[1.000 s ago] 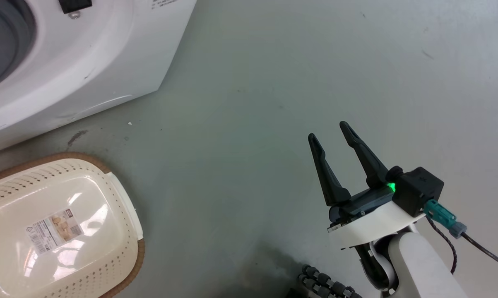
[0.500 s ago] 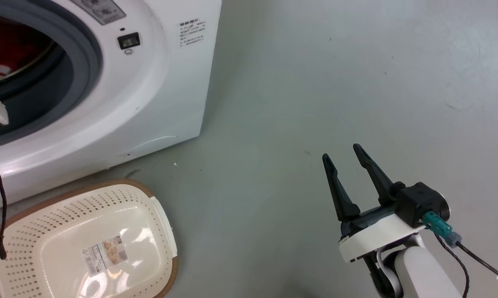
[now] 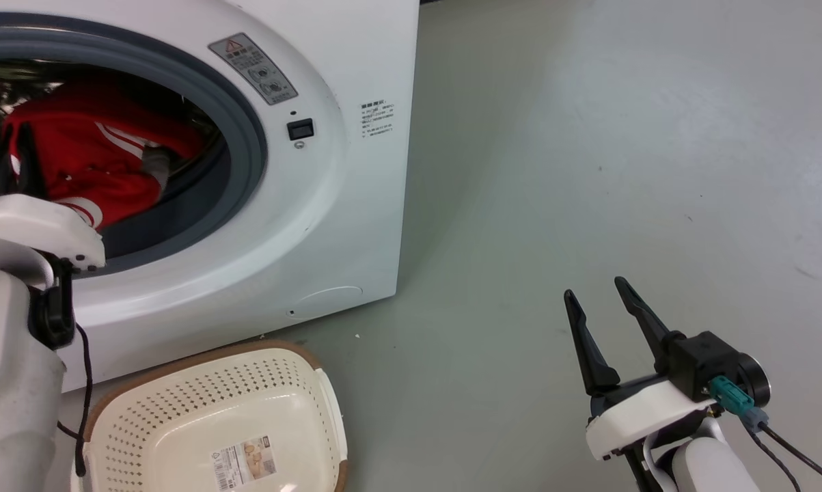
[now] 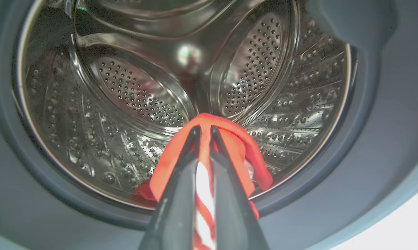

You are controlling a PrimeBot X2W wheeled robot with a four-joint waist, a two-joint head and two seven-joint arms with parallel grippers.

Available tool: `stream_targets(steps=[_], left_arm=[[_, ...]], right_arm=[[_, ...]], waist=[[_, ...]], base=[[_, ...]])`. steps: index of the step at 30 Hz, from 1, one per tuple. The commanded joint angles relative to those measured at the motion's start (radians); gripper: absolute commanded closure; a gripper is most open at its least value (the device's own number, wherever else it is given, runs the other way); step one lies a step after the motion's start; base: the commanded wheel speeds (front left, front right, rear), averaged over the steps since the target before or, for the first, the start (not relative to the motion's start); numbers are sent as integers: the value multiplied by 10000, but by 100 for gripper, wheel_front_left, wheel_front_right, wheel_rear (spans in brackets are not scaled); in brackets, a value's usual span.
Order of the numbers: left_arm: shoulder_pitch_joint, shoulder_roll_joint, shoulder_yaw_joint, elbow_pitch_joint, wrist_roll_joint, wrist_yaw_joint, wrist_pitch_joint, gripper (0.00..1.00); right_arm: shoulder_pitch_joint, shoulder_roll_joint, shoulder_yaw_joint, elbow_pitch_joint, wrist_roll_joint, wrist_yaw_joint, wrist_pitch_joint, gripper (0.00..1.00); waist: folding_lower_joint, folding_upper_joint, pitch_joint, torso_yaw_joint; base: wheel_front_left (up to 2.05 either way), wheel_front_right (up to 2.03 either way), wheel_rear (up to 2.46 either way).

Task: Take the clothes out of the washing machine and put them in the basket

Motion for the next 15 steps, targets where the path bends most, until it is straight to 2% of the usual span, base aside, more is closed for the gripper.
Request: stream_targets(steps=[1, 6, 15], left_arm=[[300, -77, 51, -257, 69, 78, -71, 100], [1387, -448, 226, -1541, 121, 185, -70, 100], [3178, -652, 200, -3932, 205, 701, 81, 100]], right_arm=[[185, 4, -83, -39, -63, -7, 47, 0], [636, 5, -425, -205, -239, -7, 276, 0], [1124, 6, -491, -721, -347, -7, 803, 0]], waist=[[3, 0, -359, 322], [3, 0, -881, 706], [3, 0, -1428, 1154]], base=[[0, 0, 0], [0, 0, 0], [0, 0, 0]])
